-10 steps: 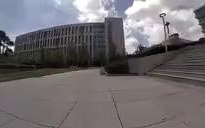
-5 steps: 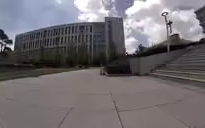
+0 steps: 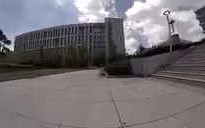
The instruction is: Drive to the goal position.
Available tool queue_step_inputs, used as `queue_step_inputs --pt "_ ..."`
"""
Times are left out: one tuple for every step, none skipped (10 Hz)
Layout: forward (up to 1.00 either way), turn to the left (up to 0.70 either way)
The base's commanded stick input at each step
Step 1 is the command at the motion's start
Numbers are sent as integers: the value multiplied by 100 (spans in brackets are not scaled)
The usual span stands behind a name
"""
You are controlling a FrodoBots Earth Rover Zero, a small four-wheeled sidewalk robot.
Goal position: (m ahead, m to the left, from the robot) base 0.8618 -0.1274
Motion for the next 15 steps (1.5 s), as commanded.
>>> queue_step_inputs --pt "70 0" --pt "70 0" --pt "70 0" --pt "70 0" --pt "70 0" --pt "70 0" --pt "70 0" --pt "70 0" --pt "70 0" --pt "70 0" --pt "70 0" --pt "70 0" --pt "70 0" --pt "70 0" --pt "70 0"
